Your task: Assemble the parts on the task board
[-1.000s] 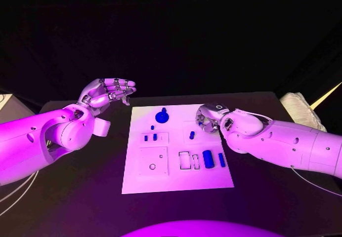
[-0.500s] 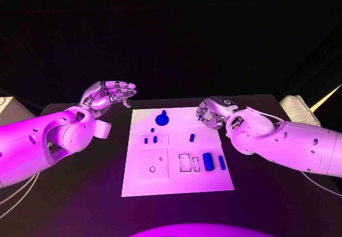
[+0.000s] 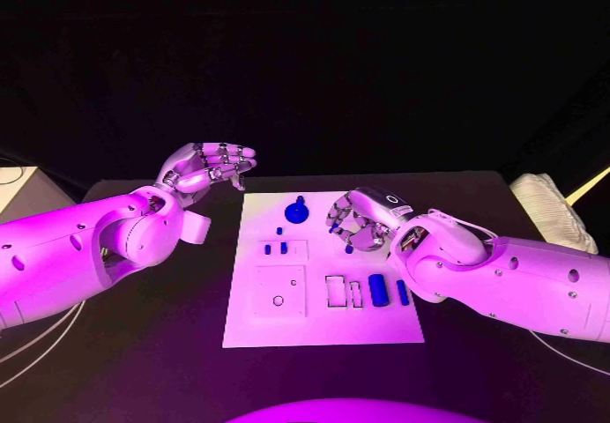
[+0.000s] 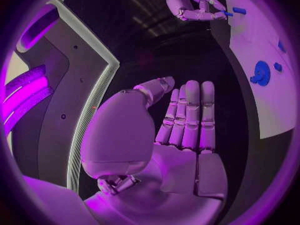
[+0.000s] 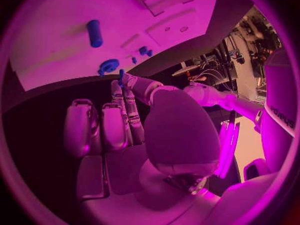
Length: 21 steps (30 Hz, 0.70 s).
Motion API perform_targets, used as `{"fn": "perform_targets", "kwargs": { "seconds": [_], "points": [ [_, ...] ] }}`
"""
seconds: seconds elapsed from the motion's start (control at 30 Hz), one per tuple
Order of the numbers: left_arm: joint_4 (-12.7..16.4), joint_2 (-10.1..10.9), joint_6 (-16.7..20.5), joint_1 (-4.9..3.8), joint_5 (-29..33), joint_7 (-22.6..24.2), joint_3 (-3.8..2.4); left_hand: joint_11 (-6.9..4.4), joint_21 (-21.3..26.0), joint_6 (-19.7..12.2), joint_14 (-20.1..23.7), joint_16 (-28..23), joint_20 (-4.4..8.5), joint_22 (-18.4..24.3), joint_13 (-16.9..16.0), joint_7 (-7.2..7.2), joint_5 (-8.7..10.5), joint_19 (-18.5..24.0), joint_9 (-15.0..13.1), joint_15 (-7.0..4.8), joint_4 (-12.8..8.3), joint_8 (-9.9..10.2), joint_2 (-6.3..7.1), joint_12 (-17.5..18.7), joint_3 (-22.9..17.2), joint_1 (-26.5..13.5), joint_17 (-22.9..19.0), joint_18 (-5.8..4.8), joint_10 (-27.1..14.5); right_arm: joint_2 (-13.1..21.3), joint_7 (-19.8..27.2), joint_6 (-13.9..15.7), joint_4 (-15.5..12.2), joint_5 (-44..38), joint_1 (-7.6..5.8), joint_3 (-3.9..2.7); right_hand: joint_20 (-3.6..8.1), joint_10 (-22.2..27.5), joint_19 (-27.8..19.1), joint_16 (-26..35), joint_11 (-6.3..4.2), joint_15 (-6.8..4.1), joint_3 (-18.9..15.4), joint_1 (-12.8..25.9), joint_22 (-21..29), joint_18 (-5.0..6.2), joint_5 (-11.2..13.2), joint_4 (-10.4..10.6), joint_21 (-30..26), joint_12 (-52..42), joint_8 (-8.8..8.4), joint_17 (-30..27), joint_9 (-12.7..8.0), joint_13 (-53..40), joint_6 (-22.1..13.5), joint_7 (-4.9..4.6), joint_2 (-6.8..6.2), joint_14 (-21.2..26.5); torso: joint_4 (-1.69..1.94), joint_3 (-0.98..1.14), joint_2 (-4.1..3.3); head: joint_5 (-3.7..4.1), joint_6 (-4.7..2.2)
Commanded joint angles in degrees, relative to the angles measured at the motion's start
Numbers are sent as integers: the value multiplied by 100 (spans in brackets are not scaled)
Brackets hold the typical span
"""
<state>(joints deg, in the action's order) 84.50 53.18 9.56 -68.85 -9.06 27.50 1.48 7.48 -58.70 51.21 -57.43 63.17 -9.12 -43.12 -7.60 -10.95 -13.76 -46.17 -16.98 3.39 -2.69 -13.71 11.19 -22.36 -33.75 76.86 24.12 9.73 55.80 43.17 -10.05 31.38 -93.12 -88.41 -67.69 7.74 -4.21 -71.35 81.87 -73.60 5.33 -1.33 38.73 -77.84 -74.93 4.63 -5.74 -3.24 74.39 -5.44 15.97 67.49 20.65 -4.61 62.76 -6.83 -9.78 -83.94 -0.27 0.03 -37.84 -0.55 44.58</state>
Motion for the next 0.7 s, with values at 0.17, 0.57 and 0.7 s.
{"fn": "perform_targets", "kwargs": {
  "seconds": [0.17,0.57,0.7],
  "points": [
    [76,-36,22,-2,34,66,-5,3,31,26,11,-32,10,5,-8,-8,-22,-42,-3,-9,-6,15,-52,-26,22,18,-5,88,-54,-300,116,-96,-26,-138,166,45,-2,-251,26,-29,-226,-25,23,-32,-27,-69,5,-31,-12,-35,28,-8,10,-186,16,-32,67,-228,8,-15,-1,-247,80],
    [162,-83,51,-2,34,45,-3,5,37,30,8,-37,11,10,-7,-9,-23,-49,-4,-7,-2,14,-58,-28,27,15,-8,86,-63,-745,-42,-428,251,-288,433,118,-3,-246,13,-20,-221,-22,31,-30,-9,-64,4,-35,-33,-26,23,-26,14,-189,5,-39,72,-225,10,-9,-4,-430,174],
    [171,-95,55,-2,34,40,-3,5,37,30,8,-37,11,10,-7,-9,-23,-49,-4,-7,-2,14,-58,-28,27,15,-8,86,-63,-807,-87,-514,279,-312,472,135,-3,-246,13,-20,-221,-22,31,-30,-9,-64,4,-35,-33,-26,23,-26,14,-189,5,-39,72,-225,2,-9,-4,-476,197]
  ]
}}
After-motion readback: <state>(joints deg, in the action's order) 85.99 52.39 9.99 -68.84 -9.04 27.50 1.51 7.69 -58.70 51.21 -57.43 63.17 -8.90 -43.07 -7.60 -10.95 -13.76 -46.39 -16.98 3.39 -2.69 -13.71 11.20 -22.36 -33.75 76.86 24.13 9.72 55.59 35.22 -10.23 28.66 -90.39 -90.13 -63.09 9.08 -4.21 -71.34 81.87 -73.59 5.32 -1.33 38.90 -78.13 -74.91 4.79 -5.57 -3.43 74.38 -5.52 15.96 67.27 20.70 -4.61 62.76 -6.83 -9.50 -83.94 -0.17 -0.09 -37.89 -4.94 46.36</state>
